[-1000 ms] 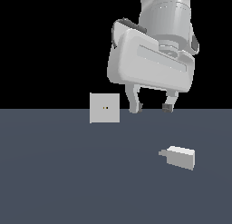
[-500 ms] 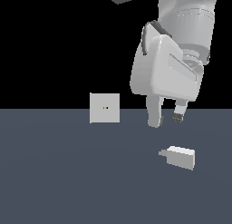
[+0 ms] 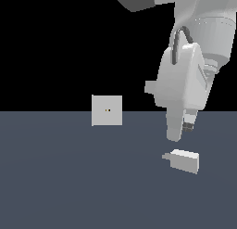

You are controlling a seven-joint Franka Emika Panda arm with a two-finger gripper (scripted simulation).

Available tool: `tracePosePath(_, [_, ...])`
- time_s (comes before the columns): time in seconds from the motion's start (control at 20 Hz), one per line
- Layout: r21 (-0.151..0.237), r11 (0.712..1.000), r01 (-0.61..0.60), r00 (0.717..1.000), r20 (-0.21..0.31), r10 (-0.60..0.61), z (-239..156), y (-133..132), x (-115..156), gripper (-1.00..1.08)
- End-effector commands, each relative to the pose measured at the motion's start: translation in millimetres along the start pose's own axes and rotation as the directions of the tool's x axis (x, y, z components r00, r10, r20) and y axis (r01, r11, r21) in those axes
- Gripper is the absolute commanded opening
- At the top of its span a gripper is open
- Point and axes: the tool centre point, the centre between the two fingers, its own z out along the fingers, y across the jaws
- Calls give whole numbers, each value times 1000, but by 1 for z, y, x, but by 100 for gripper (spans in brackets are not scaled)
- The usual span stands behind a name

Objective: Plug the charger into the wall socket.

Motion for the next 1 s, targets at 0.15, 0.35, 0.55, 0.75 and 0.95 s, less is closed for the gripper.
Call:
tracePosePath(0.15, [3, 1000, 26, 1000, -3, -26, 3, 2, -3, 100])
tracePosePath(0.35, [3, 1000, 25, 1000, -2, -25, 3, 2, -4, 100])
tracePosePath(0.55, [3, 1000, 25, 1000, -2, -25, 10, 2, -5, 100])
tracePosePath(0.75, [3, 1000, 26, 1000, -2, -26, 26, 2, -8, 100])
tracePosePath(0.95, [3, 1000, 27, 1000, -2, -27, 43, 2, -10, 100])
